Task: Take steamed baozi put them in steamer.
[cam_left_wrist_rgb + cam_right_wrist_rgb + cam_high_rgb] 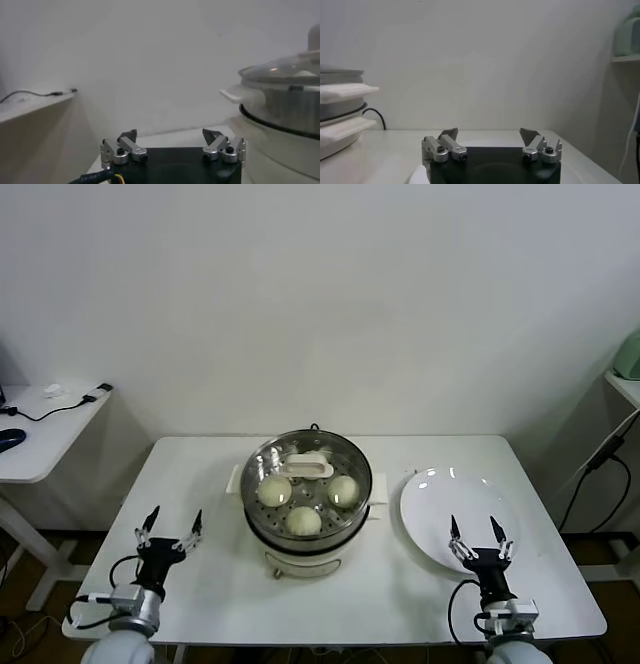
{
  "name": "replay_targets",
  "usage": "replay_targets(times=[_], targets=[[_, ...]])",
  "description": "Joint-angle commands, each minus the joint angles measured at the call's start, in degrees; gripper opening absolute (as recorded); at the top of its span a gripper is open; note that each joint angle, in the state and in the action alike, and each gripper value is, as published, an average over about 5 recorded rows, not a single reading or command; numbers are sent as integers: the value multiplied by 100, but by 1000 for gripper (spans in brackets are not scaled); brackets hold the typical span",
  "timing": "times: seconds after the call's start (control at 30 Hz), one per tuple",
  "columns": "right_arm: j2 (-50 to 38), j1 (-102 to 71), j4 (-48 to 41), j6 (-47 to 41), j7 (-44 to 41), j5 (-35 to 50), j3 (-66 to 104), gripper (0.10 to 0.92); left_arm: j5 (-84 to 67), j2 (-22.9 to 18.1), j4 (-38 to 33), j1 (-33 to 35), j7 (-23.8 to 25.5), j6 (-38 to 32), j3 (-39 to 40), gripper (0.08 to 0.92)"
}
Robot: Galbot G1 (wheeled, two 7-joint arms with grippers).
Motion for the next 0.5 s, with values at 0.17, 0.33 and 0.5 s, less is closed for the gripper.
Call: replay_targets(times=[0.17,0.33,0.5], targets=[[-75,4,-18,20,37,46,-85,823,-443,9,397,177,34,-541,82,823],[-72,6,-24,22,43,46,-86,823,-455,-14,339,215,71,-552,92,823],[-58,16,-28,23,49,54,-87,823,-461,-31,316,217,64,-550,85,823]])
